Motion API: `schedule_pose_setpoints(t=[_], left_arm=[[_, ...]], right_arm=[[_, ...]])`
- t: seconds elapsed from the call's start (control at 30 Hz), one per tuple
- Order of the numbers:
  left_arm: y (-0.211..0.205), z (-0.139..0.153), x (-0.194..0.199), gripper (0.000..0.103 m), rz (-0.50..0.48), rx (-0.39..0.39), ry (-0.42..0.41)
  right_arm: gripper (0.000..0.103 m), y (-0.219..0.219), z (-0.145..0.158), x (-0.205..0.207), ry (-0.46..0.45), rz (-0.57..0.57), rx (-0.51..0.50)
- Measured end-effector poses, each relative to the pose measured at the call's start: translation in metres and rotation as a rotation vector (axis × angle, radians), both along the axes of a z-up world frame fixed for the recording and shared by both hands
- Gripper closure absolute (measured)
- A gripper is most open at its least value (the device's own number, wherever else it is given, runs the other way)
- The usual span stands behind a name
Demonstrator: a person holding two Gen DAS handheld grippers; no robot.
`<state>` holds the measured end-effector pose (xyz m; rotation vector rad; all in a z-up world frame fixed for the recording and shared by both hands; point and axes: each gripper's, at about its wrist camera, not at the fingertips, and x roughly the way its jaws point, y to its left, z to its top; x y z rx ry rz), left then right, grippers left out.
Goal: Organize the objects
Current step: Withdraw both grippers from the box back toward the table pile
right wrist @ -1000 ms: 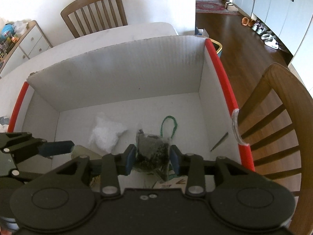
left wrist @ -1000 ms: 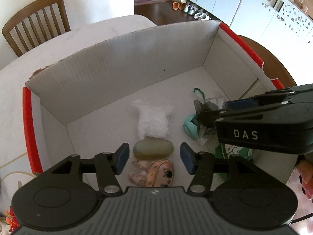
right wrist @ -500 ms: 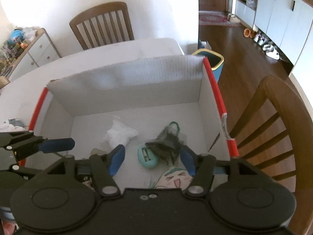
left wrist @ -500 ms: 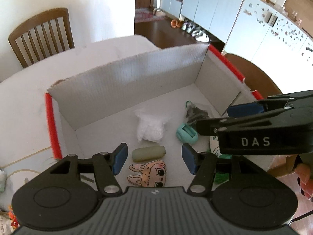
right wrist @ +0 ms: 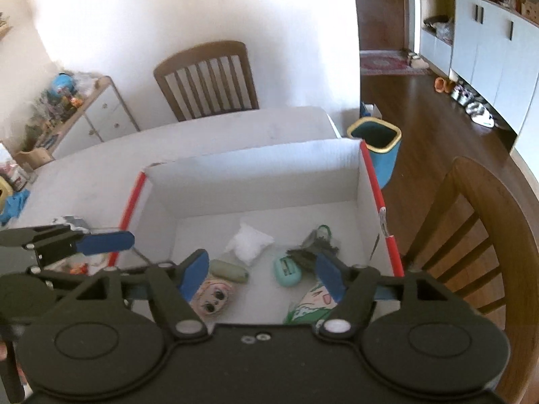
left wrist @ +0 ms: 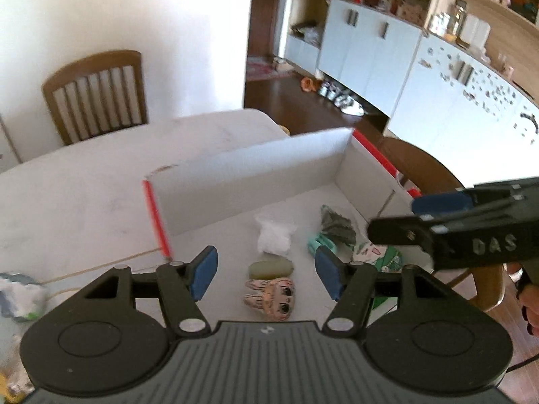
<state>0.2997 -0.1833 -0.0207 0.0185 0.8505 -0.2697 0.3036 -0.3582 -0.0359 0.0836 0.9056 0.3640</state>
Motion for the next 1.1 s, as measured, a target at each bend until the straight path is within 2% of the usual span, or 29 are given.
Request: schedule_pose_setpoints(t=[0.27,0.4,0.57,0.67,0.83,1.1], left_arm=[[0.039,0.033,-0.032,0.039,0.035,-0.039,-0.083],[0.060,0.040,-0.046,0.035,0.037,-0.063,-0.095],[0.084,0.045,-0.063,0.034,0.036,-0.070,-0.109],[0.099,0.047,-0.073,0.023,0.042,-0.067,-0.121],[0.127,0.048,-0.087,0.021,0.047,-0.068,-0.139],[0.168,0.044,-0.108,0.015,0.079,-0.076,-0.151]], right_arm=[[0.026,0.022,0.026,-0.038,-0.081,0.033,0.021],[0.023,0.041,0.036,-0.055,-0.116,0.042,0.027],[0.018,0.068,0.041,-0.074,-0.139,0.048,0.033],[0.013,0.083,0.042,-0.083,-0.145,0.044,0.043],[0.006,0.106,0.041,-0.099,-0.155,0.038,0.061],[0.003,0.151,0.040,-0.126,-0.199,0.074,0.052]])
